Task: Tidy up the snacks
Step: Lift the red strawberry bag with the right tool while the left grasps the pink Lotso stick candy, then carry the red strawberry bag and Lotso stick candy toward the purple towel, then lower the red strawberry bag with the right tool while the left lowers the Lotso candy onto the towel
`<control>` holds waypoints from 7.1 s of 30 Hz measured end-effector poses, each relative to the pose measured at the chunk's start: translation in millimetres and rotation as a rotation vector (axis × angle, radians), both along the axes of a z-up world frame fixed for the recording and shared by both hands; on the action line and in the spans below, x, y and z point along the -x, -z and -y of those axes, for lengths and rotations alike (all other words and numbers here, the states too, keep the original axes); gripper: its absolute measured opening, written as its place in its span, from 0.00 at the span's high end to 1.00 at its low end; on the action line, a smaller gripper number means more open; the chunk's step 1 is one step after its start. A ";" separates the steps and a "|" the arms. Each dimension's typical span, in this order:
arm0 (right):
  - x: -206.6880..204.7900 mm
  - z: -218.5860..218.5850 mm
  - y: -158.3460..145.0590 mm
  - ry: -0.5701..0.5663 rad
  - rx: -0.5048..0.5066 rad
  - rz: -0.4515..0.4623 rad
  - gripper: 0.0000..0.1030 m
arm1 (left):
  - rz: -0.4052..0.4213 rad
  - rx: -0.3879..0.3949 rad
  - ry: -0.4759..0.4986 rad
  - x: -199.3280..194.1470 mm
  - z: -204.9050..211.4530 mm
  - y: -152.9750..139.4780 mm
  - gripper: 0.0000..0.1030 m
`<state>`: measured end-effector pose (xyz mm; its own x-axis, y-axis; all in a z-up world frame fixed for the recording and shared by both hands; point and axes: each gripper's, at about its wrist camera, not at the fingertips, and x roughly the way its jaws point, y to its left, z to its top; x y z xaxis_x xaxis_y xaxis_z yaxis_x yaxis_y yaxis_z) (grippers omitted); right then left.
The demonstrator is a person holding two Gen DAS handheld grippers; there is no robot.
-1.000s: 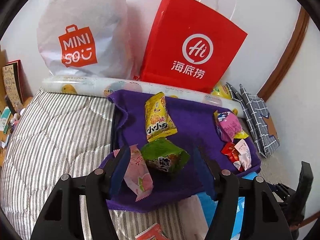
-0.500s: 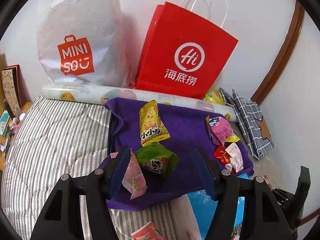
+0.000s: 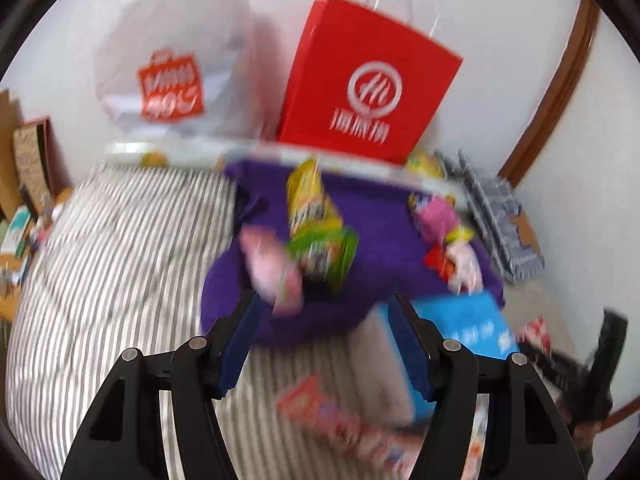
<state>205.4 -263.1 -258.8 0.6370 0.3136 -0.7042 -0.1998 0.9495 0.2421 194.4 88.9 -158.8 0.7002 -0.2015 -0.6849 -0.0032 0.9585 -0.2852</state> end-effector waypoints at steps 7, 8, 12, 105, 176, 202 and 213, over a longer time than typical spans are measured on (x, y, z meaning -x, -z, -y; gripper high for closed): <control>-2.3 -1.4 2.9 0.000 0.018 -0.020 0.80 | -0.108 0.081 0.007 39.2 -4.4 24.7 0.37; -3.4 -0.6 4.0 -0.002 0.010 -0.027 0.80 | -0.127 0.100 0.009 40.2 -3.8 28.8 0.37; -3.2 2.5 5.2 0.000 -0.015 -0.033 0.80 | -0.194 0.184 0.003 36.6 0.0 46.7 0.39; 24.0 10.7 -8.6 0.091 0.021 0.028 0.82 | -0.094 -0.148 0.002 59.1 34.3 41.7 0.77; -105.8 -123.9 -41.8 -0.214 -0.001 0.082 0.81 | 0.059 -0.053 -0.026 -84.8 29.4 4.0 0.76; -100.5 -113.1 -58.3 -0.149 -0.032 0.164 0.65 | 0.038 -0.016 -0.029 -86.1 25.9 8.2 0.59; -97.9 -97.3 -67.5 -0.088 -0.056 0.216 0.53 | 0.052 -0.006 -0.042 -84.0 21.9 7.0 0.52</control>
<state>303.3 -165.8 -191.3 0.7394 0.4091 -0.5347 -0.3340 0.9125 0.2362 278.5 67.0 -165.8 0.7424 -0.1672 -0.6487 -0.0284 0.9596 -0.2798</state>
